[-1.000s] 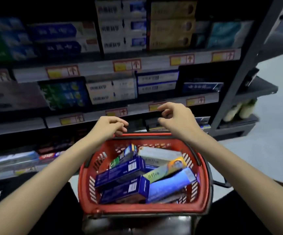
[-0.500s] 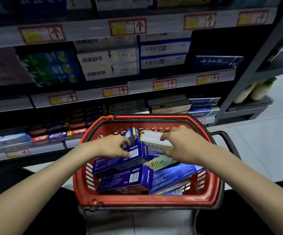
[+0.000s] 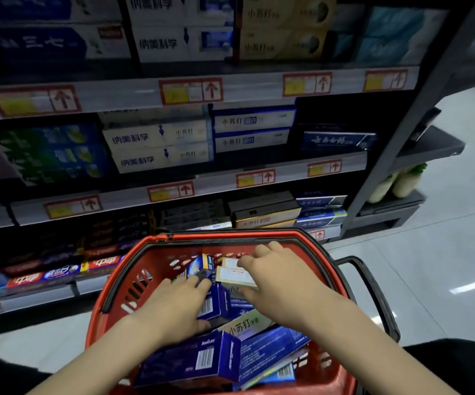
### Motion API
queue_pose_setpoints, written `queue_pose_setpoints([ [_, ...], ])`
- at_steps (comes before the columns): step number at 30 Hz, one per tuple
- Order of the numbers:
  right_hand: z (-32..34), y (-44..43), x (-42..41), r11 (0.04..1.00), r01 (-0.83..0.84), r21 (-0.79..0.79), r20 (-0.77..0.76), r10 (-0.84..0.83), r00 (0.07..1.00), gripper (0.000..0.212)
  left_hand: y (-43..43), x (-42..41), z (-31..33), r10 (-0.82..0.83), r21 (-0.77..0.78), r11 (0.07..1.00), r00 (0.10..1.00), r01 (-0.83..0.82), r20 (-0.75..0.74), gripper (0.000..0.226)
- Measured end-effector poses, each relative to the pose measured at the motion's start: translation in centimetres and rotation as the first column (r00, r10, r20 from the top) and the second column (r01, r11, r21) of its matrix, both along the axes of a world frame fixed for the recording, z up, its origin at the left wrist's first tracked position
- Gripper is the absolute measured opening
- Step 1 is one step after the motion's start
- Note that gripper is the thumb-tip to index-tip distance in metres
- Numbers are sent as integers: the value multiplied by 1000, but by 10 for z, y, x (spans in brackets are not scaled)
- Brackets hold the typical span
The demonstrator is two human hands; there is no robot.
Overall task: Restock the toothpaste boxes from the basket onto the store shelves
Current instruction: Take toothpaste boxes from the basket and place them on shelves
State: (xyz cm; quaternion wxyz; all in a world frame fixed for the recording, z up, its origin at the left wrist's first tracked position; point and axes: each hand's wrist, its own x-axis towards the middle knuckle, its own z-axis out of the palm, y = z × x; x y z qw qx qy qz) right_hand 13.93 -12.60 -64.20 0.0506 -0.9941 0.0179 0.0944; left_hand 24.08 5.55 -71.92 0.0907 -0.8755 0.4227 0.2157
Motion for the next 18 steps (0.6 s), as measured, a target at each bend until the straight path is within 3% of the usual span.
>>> queue_pose_setpoints([
  [8, 7, 7, 6, 1000, 11, 9, -5, -11, 1000, 45, -7, 6, 3, 64, -50, 997, 997, -66, -47, 66],
  [13, 11, 4, 9, 999, 39, -2, -57, -39, 998, 46, -5, 14, 18, 182, -114, 975, 979, -192, -95, 72],
  [16, 16, -2, 9, 998, 62, -3, -58, -62, 996, 49, 3, 30, 30, 337, -226, 892, 909, -392, -247, 67],
  [18, 18, -5, 8, 996, 84, -19, -58, -85, 995, 50, 13, 43, 37, 403, -360, 760, 827, -541, -391, 62],
])
